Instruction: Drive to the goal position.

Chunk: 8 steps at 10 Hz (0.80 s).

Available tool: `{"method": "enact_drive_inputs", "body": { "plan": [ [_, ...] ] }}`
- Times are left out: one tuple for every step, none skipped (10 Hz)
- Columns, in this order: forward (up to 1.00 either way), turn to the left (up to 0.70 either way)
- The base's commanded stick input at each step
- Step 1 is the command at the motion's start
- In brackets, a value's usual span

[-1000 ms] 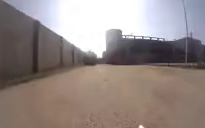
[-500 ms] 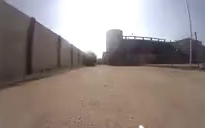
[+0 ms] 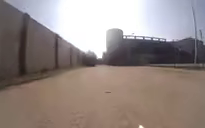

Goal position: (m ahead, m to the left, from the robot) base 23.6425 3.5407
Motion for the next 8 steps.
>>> {"method": "enact_drive_inputs", "body": {
  "plan": [
    [1.00,0.00],
    [1.00,0.00],
    [1.00,0.00],
    [1.00,0.00],
    [1.00,0.00],
    [1.00,0.00],
    [1.00,0.00],
    [1.00,0.00]
  ]
}}
